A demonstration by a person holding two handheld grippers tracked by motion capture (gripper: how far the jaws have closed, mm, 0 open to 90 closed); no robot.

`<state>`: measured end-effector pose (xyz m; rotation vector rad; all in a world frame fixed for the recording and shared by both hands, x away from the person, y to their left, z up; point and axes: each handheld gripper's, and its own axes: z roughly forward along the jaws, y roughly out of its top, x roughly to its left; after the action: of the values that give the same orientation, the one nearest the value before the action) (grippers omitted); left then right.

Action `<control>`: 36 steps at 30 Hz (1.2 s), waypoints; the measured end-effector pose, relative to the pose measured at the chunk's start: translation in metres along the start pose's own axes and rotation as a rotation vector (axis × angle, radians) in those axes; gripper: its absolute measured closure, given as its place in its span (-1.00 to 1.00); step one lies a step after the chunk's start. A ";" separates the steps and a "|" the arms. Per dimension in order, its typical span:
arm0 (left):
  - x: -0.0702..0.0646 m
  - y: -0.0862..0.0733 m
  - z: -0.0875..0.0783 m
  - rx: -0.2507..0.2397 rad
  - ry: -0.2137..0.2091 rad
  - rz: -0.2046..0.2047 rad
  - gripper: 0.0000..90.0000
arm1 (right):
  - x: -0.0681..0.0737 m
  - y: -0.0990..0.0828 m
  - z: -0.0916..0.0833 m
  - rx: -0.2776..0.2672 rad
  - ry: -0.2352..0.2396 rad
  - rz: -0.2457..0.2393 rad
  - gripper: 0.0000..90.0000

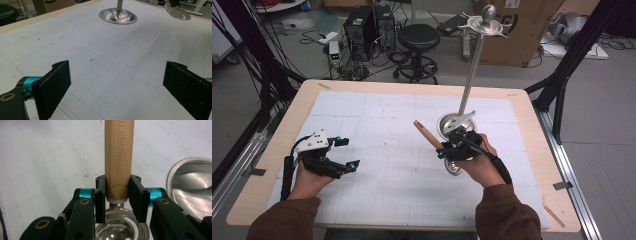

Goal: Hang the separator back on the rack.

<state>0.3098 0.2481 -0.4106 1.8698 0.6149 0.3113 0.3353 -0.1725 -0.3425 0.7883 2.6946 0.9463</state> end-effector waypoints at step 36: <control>-0.001 -0.001 0.002 0.003 -0.003 -0.001 -0.81 | -0.024 -0.006 -0.099 -0.251 -0.018 -0.055 0.53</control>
<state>0.3099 0.2467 -0.4117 1.8725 0.6145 0.3072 0.3196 -0.2419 -0.2691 0.6646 2.5005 1.2265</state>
